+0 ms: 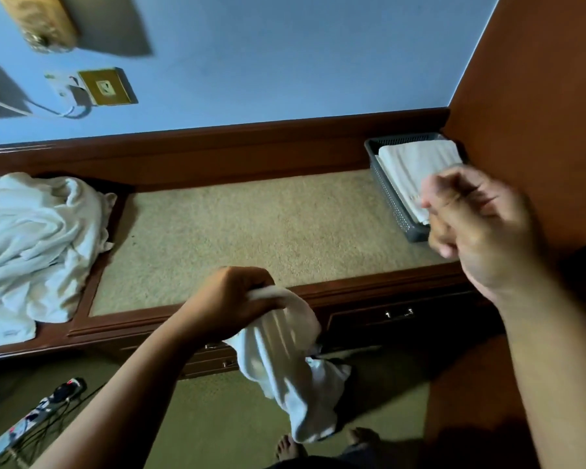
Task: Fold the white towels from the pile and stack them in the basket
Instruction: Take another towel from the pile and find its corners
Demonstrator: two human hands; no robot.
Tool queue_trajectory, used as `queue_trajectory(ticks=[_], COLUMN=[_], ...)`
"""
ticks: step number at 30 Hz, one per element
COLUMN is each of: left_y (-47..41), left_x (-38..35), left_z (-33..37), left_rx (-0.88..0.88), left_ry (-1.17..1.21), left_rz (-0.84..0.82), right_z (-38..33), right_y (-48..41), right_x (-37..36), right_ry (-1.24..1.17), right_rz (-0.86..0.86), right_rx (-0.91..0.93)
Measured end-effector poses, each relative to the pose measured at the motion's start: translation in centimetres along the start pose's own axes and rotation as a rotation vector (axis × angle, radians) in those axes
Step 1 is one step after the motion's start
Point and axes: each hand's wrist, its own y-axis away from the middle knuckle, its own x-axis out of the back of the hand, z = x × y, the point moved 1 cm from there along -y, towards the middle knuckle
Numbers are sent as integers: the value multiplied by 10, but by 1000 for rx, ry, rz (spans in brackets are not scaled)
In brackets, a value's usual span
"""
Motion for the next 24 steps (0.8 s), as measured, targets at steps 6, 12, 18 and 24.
queue_trajectory(ticks=[6,12,18,24], left_y=[-15,-11,-11,-11], left_x=[19,40,20,-3], left_z=[58,61,16,26], left_rx=[-205,-249,-37,20], left_ry=[103,135,225,1137], left_rz=[59,52,-8,310], right_z=[64,69,43,34], right_y=[36,35,29,25], right_x=[-58,-82,-69,-59], right_ry=[555,315,61,-22], right_rz=[-629,-497,-191,-173], right_rx=[-265,-115,-34,-65])
